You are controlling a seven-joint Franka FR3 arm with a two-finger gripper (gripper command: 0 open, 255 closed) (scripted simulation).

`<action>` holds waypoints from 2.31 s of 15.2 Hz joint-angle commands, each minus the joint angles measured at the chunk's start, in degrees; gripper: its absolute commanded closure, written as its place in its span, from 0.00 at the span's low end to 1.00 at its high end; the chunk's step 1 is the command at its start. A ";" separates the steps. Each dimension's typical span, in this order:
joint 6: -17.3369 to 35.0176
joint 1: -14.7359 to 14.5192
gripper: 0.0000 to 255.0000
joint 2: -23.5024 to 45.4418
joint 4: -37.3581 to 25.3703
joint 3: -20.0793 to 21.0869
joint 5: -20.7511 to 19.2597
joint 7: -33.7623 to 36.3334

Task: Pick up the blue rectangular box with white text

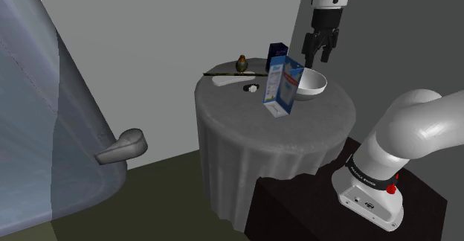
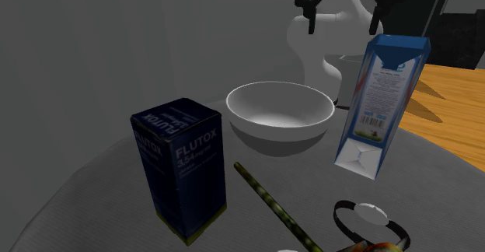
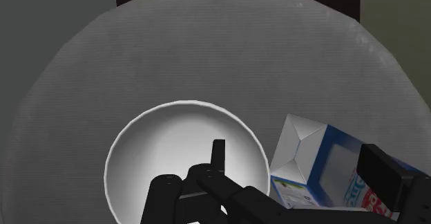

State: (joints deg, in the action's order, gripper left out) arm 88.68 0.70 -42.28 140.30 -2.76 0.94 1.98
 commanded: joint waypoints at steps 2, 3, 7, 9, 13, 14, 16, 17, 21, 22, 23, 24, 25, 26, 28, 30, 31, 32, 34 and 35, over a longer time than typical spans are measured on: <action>1.01 0.22 0.00 2.04 -1.10 -0.73 -0.52 -0.90; 1.97 0.41 0.00 4.09 -2.26 -1.44 -0.99 -1.78; 5.26 1.01 0.00 12.38 -7.60 -4.15 -2.29 -5.26; 6.56 1.24 0.00 16.56 -10.67 -5.40 -2.60 -6.99; 8.41 1.62 0.00 25.03 -17.60 -7.72 -2.56 -10.49; 8.71 1.73 0.00 27.16 -19.50 -8.26 -2.41 -11.38; 9.11 2.00 0.00 31.48 -23.52 -9.25 -1.95 -13.16; 9.21 2.16 0.00 33.66 -25.65 -9.71 -1.65 -14.06; 8.88 3.08 0.00 42.58 -34.99 -11.28 0.02 -17.61; 8.62 3.39 0.00 44.75 -37.43 -11.56 0.51 -18.43; 9.38 3.42 0.00 44.81 -36.73 -11.53 0.53 -18.45; 10.14 3.42 0.00 44.87 -36.03 -11.53 0.54 -18.48; 10.88 3.43 0.00 44.97 -35.37 -11.52 0.57 -18.50; 11.63 3.43 0.00 45.07 -34.72 -11.52 0.60 -18.53; 13.13 3.44 0.00 45.30 -33.45 -11.53 0.67 -18.60; 14.30 3.44 0.00 45.52 -32.49 -11.52 0.73 -18.66; 14.30 3.44 0.00 45.52 -32.49 -11.52 0.73 -18.65; 14.30 3.44 0.00 45.52 -32.49 -11.53 0.73 -18.66; 14.26 3.46 1.00 45.53 -32.53 -11.54 0.73 -18.68; 14.26 3.46 1.00 45.54 -32.54 -11.54 0.73 -18.69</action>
State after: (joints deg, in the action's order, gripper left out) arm 102.93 4.16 3.22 107.72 -14.30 1.67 -16.70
